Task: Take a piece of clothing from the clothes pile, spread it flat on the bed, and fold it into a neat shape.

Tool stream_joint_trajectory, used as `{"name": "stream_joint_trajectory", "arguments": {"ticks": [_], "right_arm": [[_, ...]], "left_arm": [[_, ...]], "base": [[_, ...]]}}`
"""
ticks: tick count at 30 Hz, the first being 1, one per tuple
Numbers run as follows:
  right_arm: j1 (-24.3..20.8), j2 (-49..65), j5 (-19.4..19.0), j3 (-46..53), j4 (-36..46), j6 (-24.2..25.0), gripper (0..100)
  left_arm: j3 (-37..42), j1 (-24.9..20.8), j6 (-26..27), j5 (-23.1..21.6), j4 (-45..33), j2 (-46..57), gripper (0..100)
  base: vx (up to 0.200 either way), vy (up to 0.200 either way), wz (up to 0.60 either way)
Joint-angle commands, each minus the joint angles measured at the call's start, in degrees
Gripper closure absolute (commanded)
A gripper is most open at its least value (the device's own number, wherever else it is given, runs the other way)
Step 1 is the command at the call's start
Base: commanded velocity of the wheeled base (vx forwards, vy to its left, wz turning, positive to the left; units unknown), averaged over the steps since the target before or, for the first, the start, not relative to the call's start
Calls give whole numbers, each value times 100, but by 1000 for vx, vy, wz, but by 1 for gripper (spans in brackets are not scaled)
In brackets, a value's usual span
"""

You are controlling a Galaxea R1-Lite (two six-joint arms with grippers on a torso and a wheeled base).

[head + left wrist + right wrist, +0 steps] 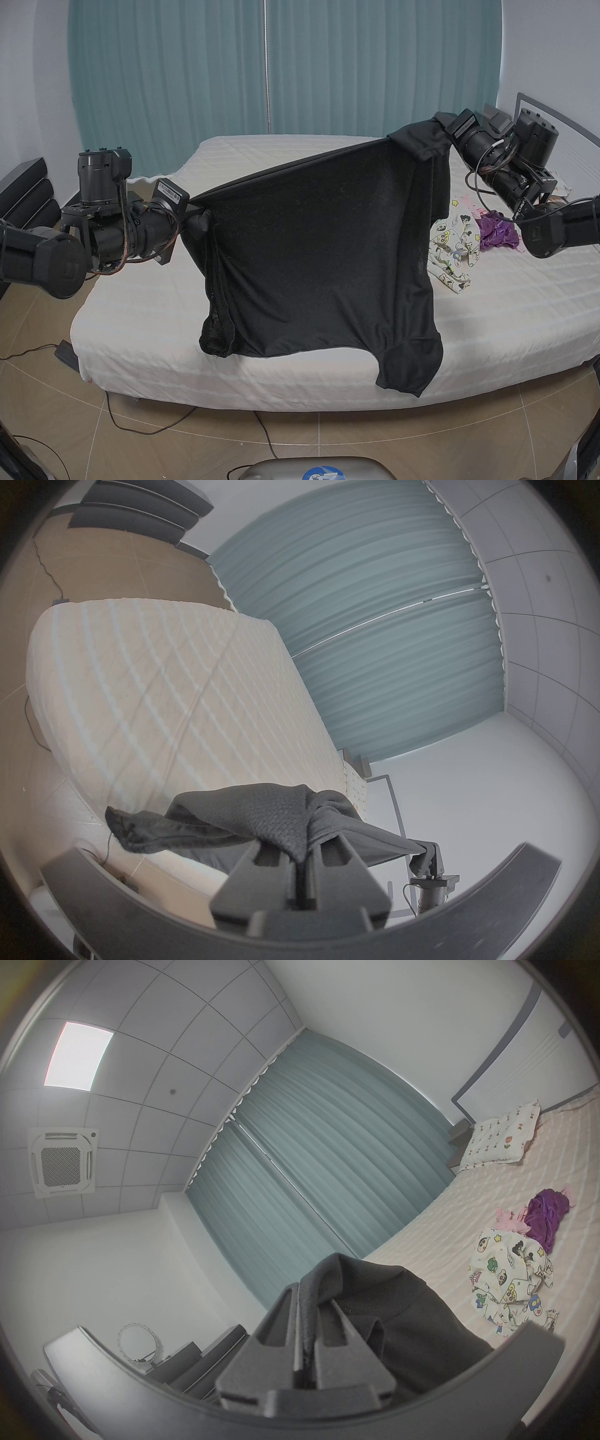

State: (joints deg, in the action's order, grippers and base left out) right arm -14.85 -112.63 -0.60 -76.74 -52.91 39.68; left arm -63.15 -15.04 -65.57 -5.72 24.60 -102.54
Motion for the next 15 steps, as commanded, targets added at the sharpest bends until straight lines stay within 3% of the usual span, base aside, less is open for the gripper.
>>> {"name": "stream_joint_trajectory", "arguments": {"ticks": [1, 6, 15], "right_arm": [[26, -558, -2, -183, 0, -4, 100], [52, -910, 86, -377, -141, -31, 100], [43, -1455, 297, -473, -352, -22, 100]], "left_arm": [[-426, 72, 27, 0, -17, -715, 100], [-760, 151, 361, 80, -43, -1278, 100], [-1428, 221, 475, 71, -210, -2060, 100]], "base": [[200, 0, 0], [200, 0, 0], [200, 0, 0]]}}
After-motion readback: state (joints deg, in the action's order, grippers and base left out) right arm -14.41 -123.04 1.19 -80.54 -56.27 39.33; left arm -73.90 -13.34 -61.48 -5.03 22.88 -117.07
